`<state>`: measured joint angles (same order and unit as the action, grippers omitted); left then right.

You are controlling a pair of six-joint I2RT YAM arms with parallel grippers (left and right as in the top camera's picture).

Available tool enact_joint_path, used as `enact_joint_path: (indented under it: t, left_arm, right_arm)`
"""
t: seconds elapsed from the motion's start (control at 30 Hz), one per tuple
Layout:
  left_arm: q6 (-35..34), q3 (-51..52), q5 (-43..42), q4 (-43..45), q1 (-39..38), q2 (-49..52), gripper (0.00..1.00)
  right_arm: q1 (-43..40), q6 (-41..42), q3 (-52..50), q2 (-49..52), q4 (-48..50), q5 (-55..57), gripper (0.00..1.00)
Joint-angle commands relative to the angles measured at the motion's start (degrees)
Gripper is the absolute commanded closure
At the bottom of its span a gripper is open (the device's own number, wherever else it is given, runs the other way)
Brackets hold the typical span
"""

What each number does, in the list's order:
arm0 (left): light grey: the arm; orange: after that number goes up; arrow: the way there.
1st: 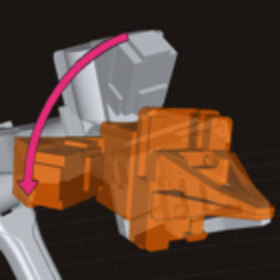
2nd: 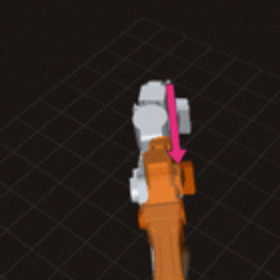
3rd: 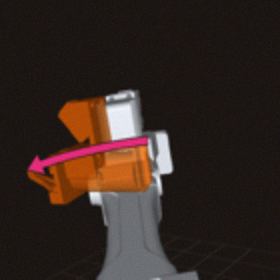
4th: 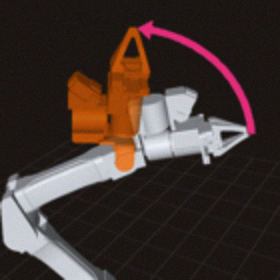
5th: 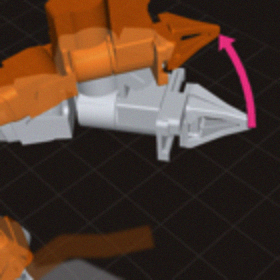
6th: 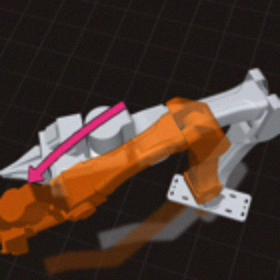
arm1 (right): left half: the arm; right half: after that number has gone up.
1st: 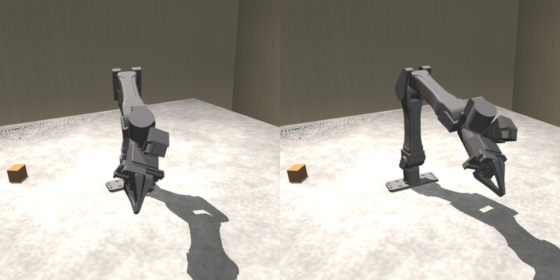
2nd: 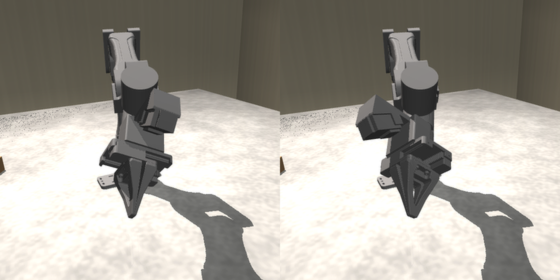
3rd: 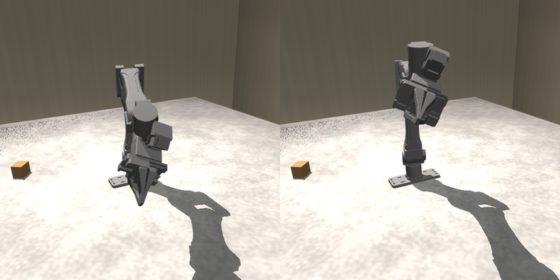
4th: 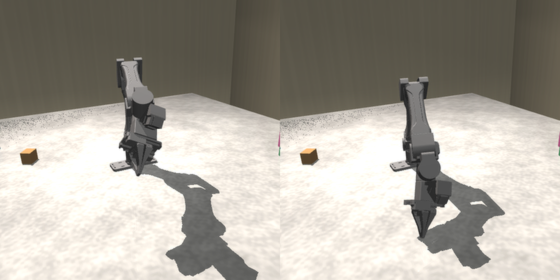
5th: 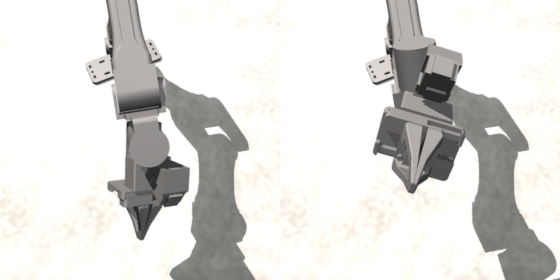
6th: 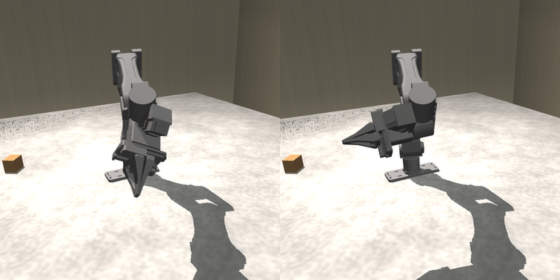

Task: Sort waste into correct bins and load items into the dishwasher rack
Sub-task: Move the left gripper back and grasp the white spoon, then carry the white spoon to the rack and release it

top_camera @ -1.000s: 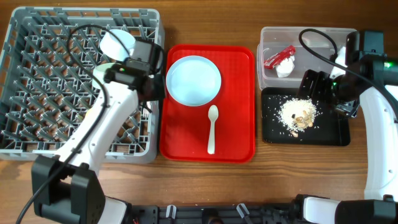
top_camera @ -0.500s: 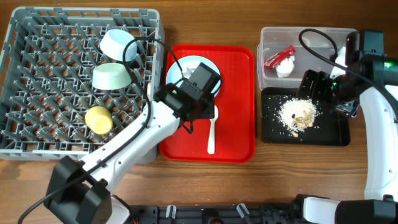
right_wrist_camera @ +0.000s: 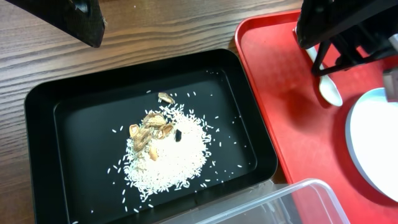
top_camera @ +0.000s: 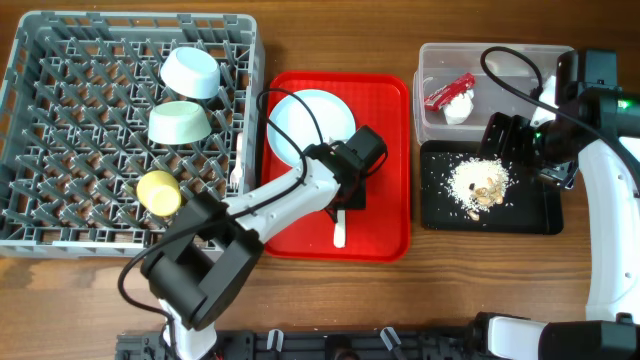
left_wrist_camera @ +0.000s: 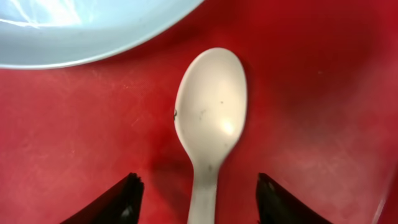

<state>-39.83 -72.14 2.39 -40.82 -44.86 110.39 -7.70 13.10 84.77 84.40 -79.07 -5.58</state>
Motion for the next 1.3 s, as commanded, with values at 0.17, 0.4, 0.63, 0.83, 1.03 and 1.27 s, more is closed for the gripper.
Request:
enact_joint_path:
  t: [0.17, 0.4, 0.63, 0.83, 1.03, 1.27]
  left_arm:
    - [-0.96, 0.13, -0.44, 0.2, -0.15, 4.74, 0.62]
    - [-0.94, 0.13, -0.42, 0.07, -0.07, 4.63, 0.96]
    - [0.87, 0.13, 1.31, -2.38, 1.31, -2.91, 0.96]
    - [8.15, 0.13, 1.75, -8.55, 8.46, -16.17, 0.96]
    - [16.04, 0.13, 1.7, -9.75, 19.61, -22.1, 0.96]
    - [23.56, 0.13, 2.16, -9.38, 28.87, -22.1, 0.96]
  right_arm:
    - [-0.2, -1.11, 0.26, -0.39, -0.28, -0.87, 0.0]
    - [-0.2, -1.11, 0.26, -0.39, -0.59, -0.85, 0.0]
    - [-0.2, -1.11, 0.26, -0.39, -0.74, -0.87, 0.0]
    - [-0.2, -1.11, 0.26, -0.39, -0.72, -0.85, 0.0]
    - [-0.2, -1.11, 0.26, -0.39, -0.7, -0.87, 0.0]
    - [-0.2, -1.11, 0.26, -0.39, -0.74, -0.85, 0.0]
